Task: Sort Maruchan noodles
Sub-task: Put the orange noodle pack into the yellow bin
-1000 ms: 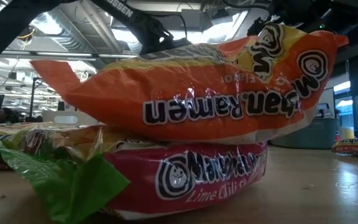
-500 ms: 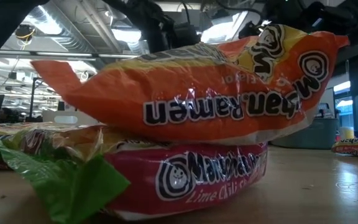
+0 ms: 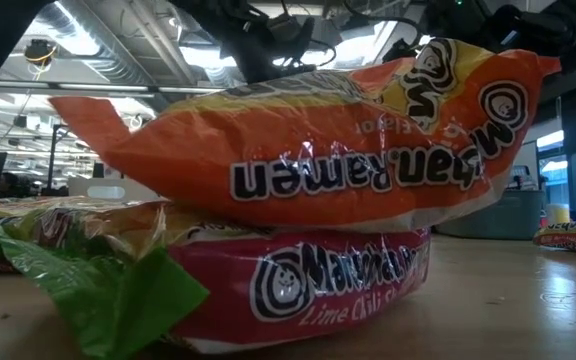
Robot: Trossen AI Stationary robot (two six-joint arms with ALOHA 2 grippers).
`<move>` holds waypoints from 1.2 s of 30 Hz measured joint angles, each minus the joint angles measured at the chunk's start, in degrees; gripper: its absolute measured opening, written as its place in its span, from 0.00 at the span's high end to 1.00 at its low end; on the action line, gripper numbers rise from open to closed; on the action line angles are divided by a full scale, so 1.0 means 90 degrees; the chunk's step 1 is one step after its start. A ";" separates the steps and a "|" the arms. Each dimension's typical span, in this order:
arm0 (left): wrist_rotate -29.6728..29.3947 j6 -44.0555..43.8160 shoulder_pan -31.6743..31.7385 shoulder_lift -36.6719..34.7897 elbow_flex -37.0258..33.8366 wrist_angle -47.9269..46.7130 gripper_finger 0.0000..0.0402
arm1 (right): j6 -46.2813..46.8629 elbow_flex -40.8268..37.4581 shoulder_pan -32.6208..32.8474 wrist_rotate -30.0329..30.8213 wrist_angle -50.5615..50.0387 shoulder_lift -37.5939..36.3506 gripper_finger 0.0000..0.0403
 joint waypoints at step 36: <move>0.0440 -0.0439 0.0108 -0.0197 -0.0010 -0.0109 0.99 | -0.0162 0.0002 0.0000 0.0068 0.0179 -0.0002 0.38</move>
